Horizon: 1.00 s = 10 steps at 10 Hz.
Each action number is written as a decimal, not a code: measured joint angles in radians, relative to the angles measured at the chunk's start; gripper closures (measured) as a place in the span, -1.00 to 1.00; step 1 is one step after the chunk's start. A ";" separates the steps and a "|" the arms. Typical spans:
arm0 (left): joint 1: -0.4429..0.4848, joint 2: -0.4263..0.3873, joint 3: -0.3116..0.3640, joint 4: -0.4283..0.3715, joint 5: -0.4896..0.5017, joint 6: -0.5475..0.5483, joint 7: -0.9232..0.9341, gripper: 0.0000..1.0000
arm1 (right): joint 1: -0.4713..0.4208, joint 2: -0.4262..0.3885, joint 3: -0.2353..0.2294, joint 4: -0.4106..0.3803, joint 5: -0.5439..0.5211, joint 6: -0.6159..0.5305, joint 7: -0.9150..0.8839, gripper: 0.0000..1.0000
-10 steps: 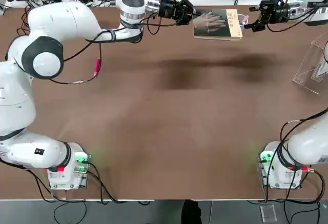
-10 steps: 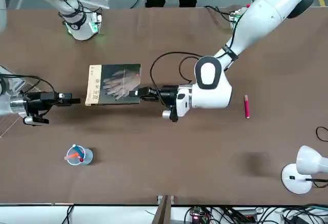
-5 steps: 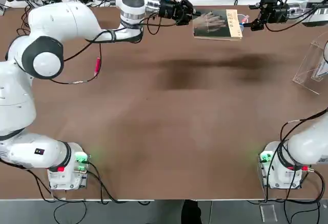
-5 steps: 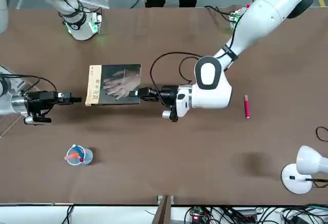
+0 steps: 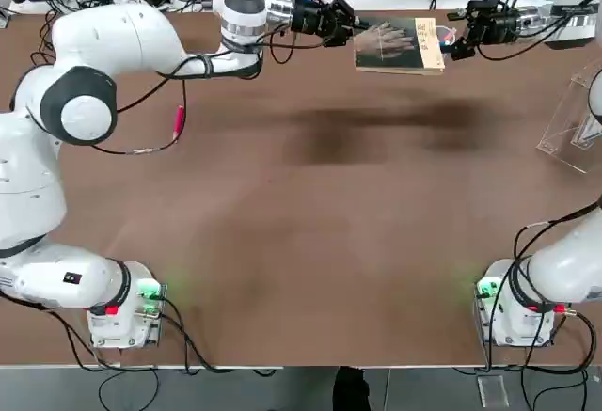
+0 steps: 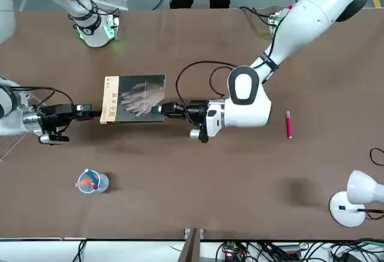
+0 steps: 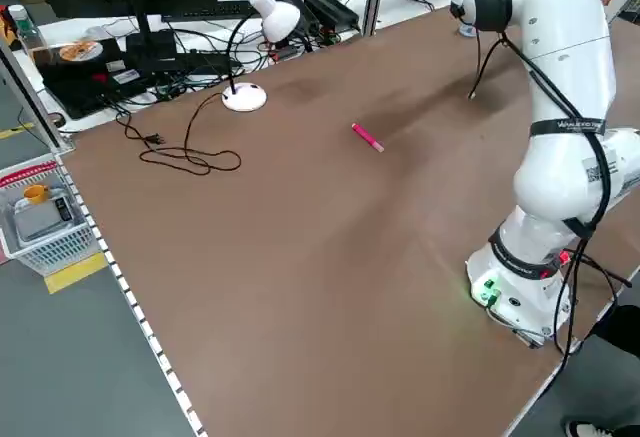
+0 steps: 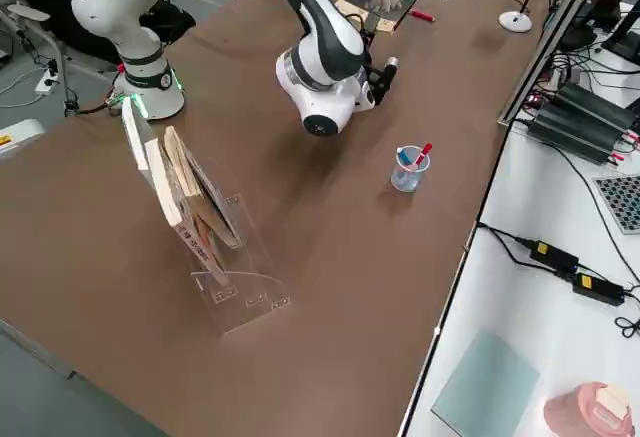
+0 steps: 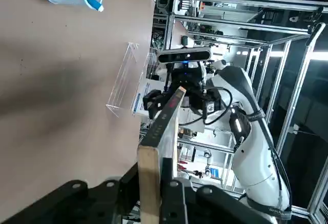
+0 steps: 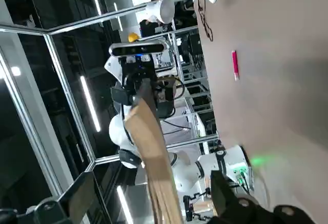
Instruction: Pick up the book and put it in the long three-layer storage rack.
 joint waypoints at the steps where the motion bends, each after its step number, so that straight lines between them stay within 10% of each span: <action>1: 0.000 0.000 0.000 0.000 0.000 0.000 0.000 0.91 | 0.003 0.000 0.009 -0.010 0.000 0.000 0.000 -0.99; 7: 0.000 0.000 0.000 0.000 0.000 0.000 0.000 0.91 | 0.007 -0.012 0.051 -0.068 0.000 -0.004 0.000 -0.74; 10: 0.000 0.000 0.000 0.000 0.000 0.000 0.000 0.91 | 0.007 -0.031 0.055 -0.104 0.001 -0.018 0.000 -0.09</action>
